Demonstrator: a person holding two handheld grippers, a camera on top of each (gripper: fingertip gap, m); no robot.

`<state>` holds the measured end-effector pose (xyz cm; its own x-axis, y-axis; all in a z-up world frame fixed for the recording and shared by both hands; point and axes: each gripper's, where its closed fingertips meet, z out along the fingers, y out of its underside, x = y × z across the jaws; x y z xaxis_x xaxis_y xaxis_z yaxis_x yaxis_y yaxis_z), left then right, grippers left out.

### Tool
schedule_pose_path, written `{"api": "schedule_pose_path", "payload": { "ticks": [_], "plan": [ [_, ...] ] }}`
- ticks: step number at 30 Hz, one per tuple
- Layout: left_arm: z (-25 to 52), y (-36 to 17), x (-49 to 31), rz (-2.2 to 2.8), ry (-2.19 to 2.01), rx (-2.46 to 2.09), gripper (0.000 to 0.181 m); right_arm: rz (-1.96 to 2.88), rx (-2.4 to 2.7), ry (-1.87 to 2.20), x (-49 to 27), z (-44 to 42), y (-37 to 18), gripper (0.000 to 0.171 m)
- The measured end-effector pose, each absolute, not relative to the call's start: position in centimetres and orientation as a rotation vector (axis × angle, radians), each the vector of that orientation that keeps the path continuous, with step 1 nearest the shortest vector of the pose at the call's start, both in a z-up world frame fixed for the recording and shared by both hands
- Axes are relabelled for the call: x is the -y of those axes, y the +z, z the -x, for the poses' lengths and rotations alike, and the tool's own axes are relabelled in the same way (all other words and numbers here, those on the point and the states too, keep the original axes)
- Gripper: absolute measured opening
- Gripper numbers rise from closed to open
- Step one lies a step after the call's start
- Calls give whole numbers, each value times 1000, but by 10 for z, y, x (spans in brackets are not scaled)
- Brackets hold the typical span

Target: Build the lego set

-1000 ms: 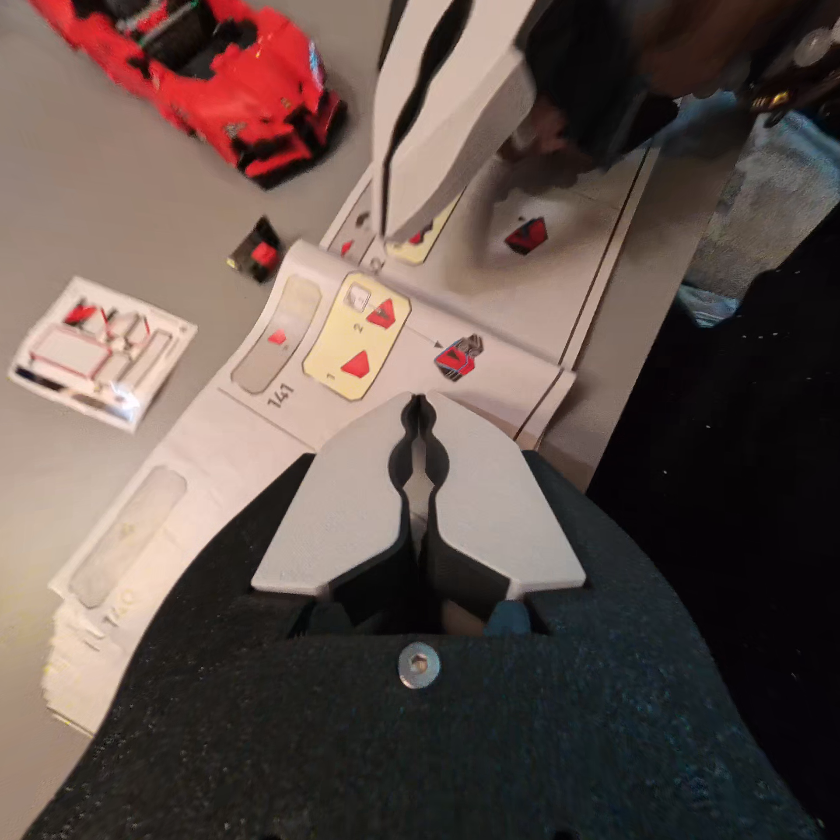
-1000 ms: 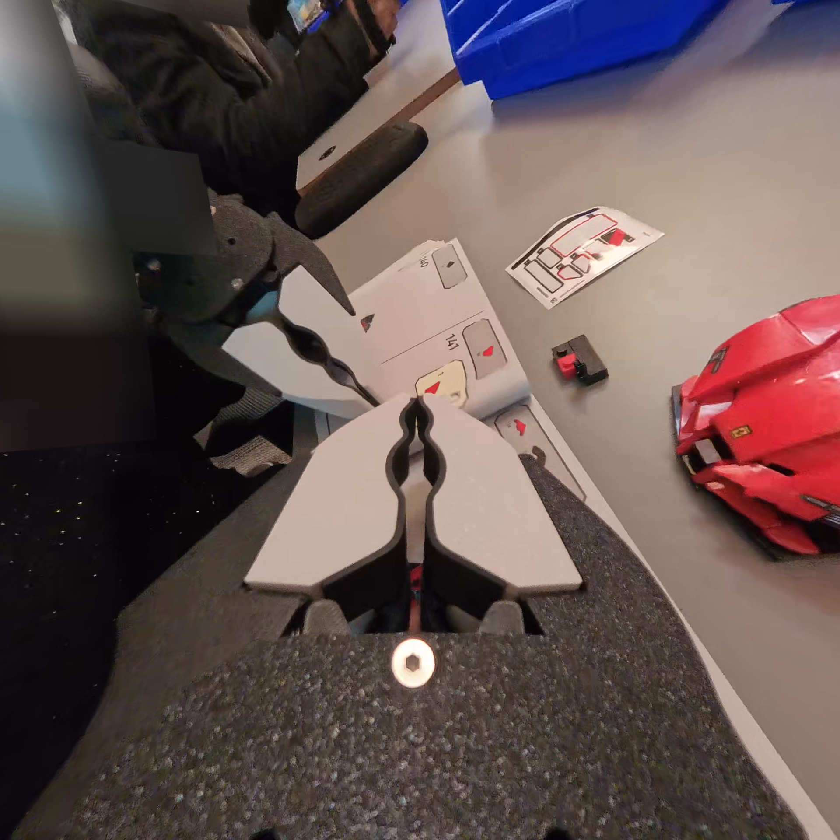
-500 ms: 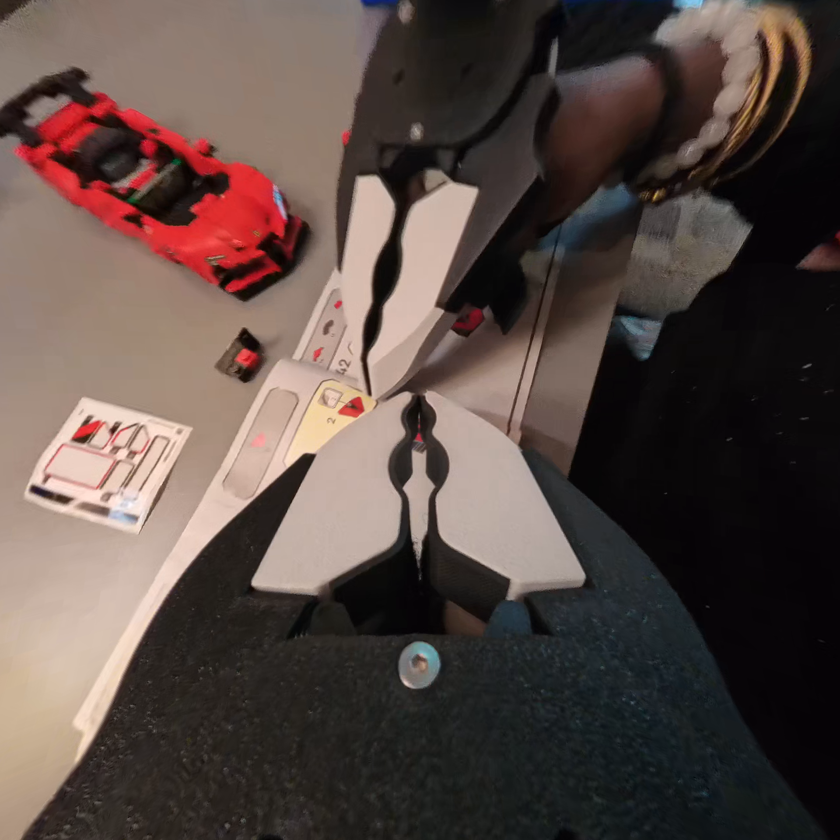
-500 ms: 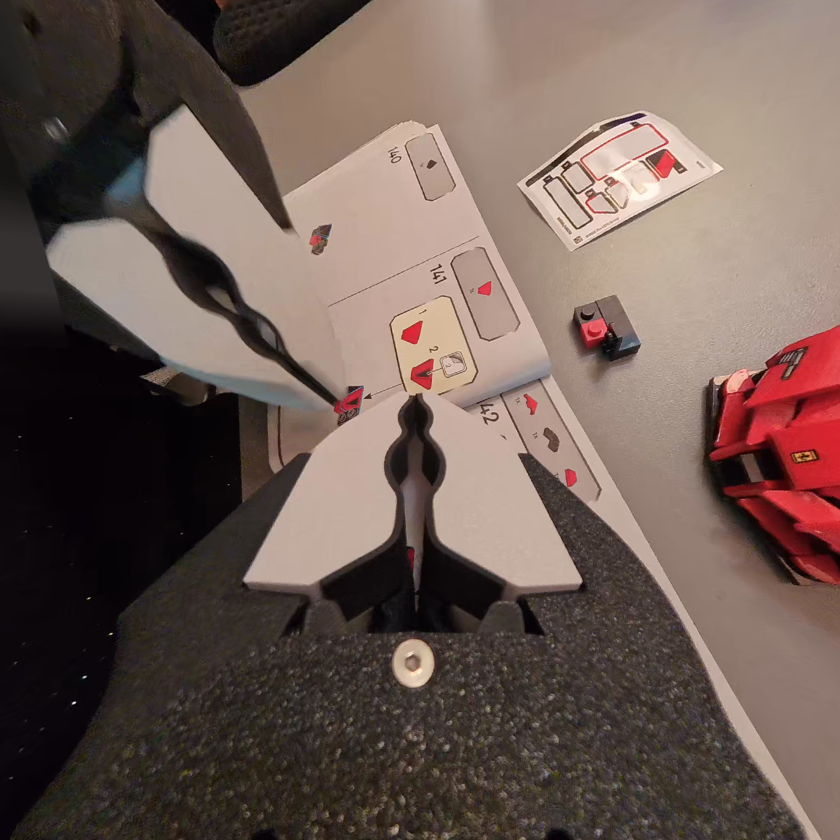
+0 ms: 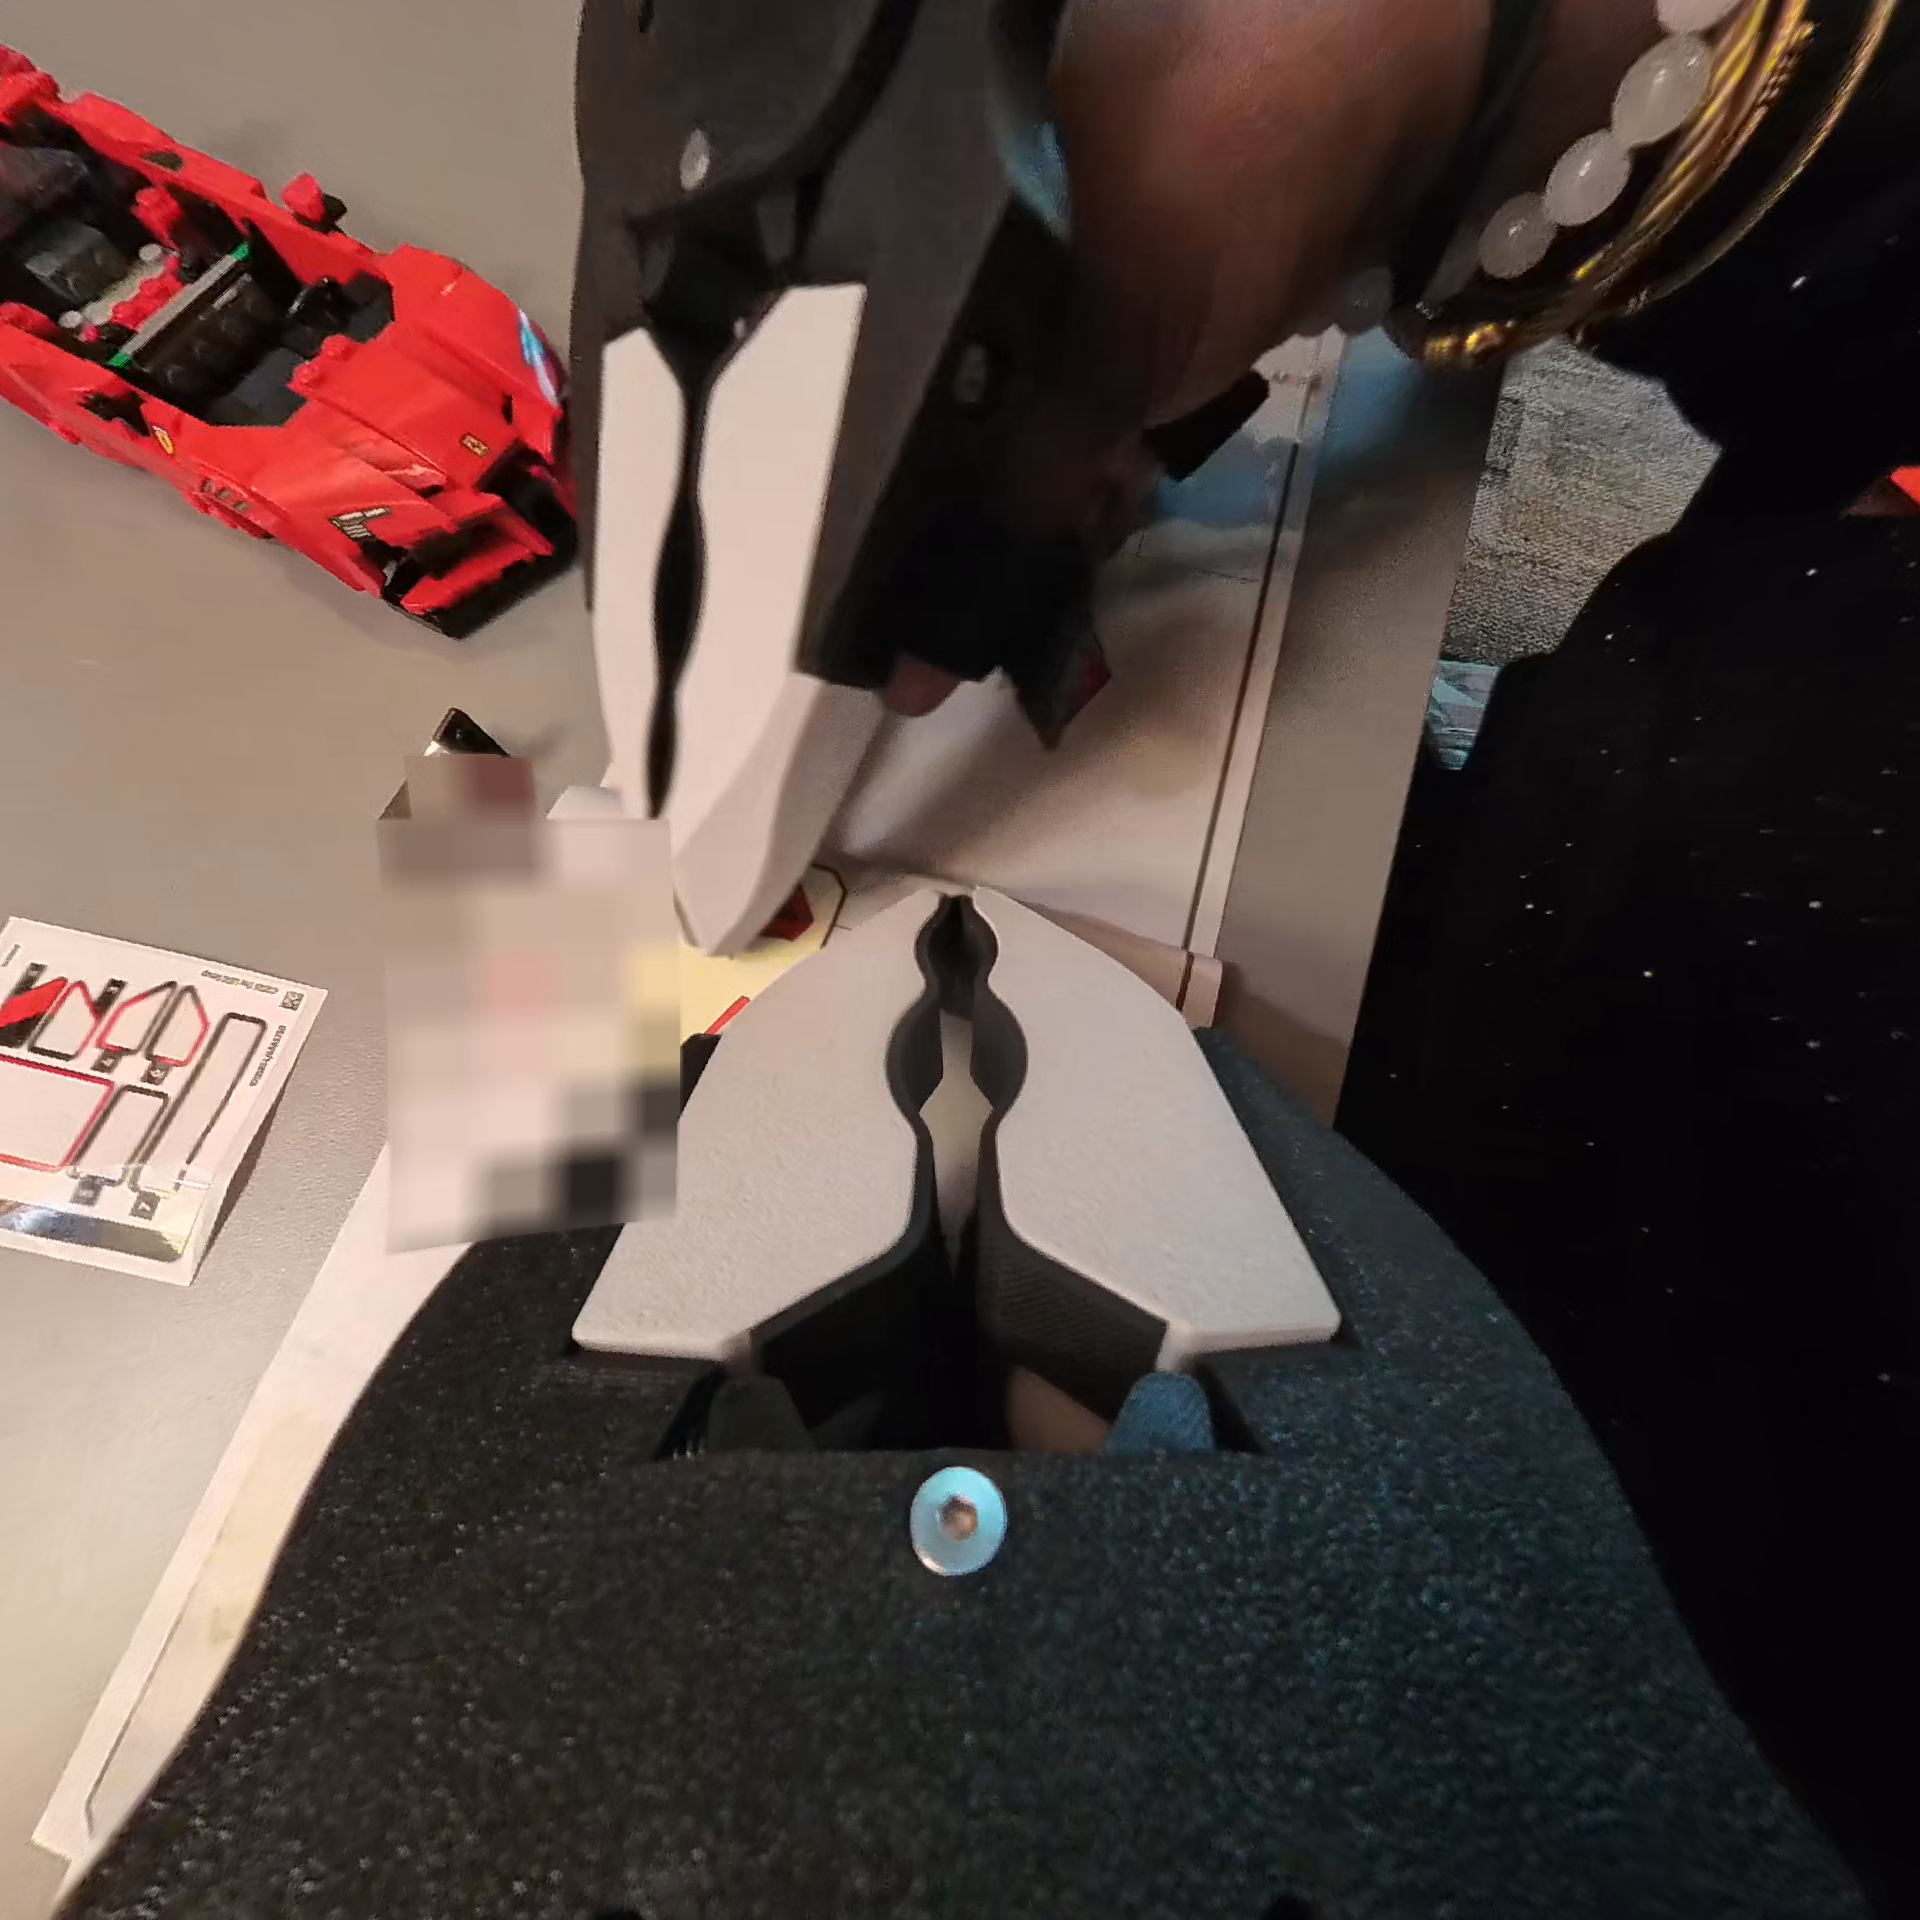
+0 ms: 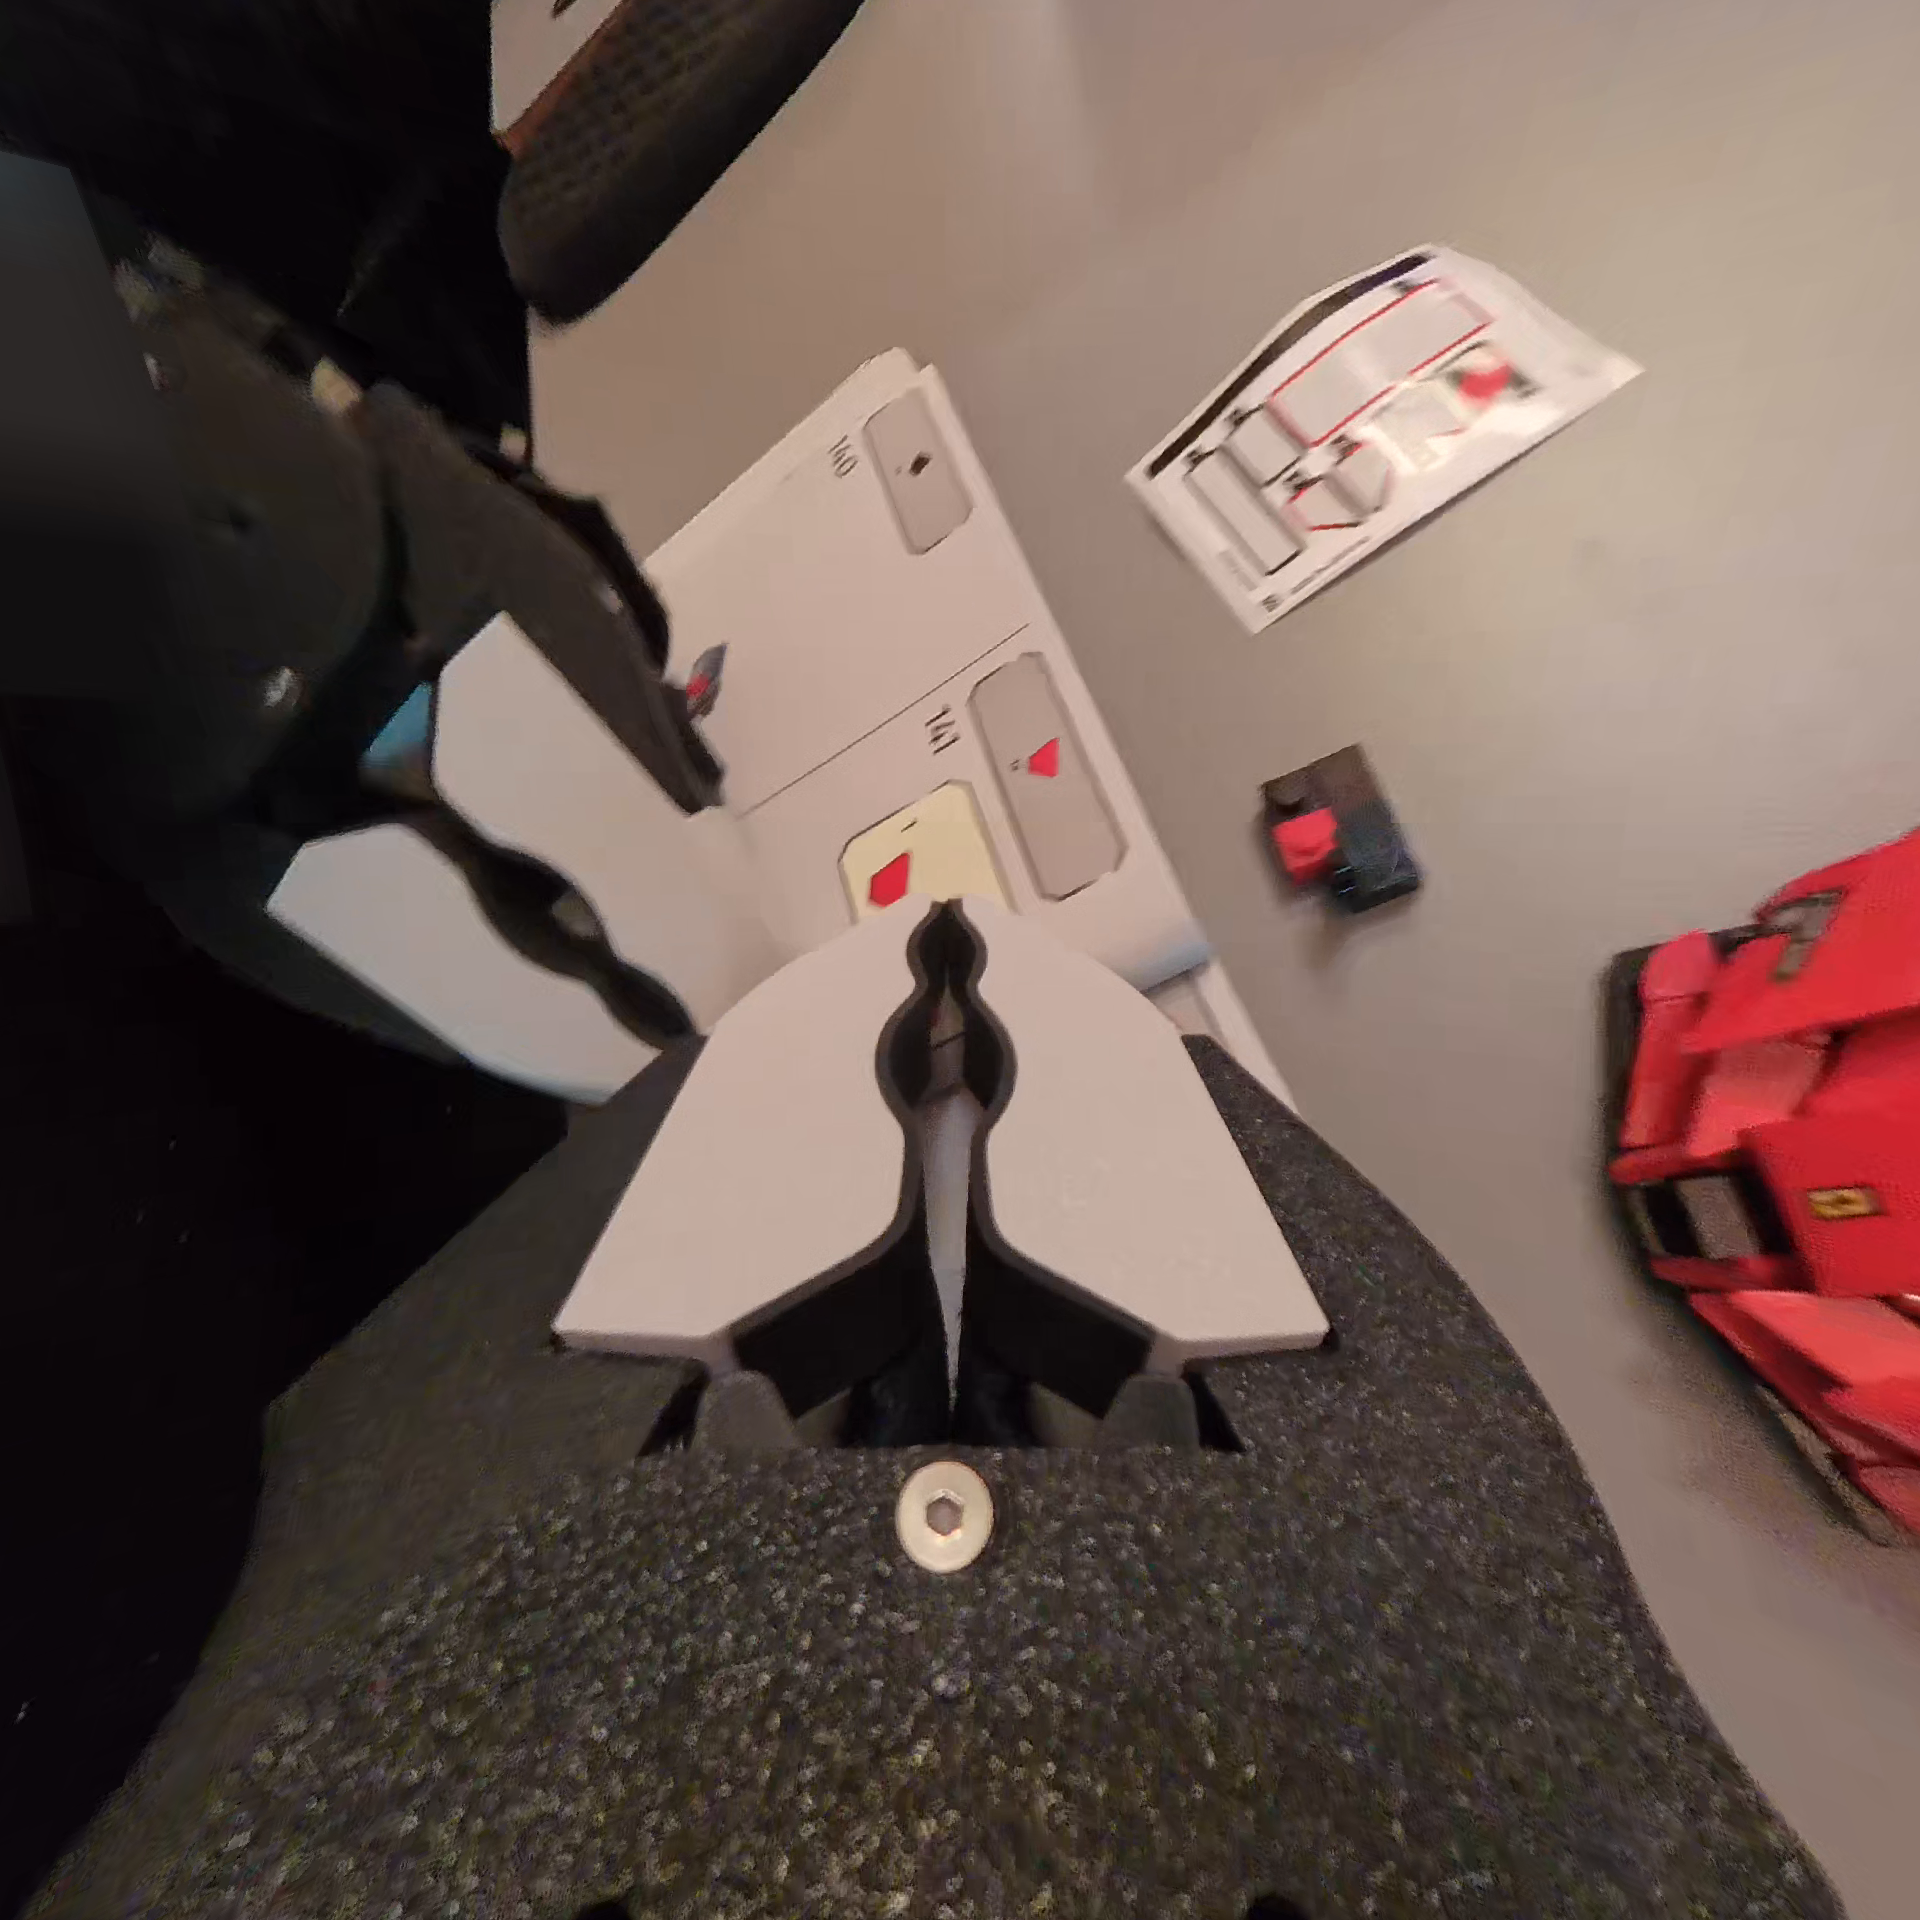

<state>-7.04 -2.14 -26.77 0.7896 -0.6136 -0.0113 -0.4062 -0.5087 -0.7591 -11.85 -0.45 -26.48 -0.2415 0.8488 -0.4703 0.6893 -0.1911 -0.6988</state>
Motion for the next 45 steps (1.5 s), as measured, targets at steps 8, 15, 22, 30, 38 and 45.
{"api": "schedule_pose_path", "payload": {
  "ticks": [8,15,22,30,38,45],
  "plan": [
    [70,-268,22,2165,-291,-760,0,1866,1803,1369,-8,127,-266,1],
    [70,-267,21,2147,-226,-776,0,1618,1692,1500,-3,118,-230,0],
    [69,-263,20,2117,-202,-778,0,1517,1572,1144,-47,43,-190,44],
    [132,-197,46,1998,-238,-449,34,1377,2067,820,-46,60,-193,30],
    [219,-157,87,1878,-27,-167,34,1337,2433,611,-57,122,-253,26],
    [221,-171,83,1876,-89,-162,34,1347,2515,568,-59,132,-276,24]
  ]
}}
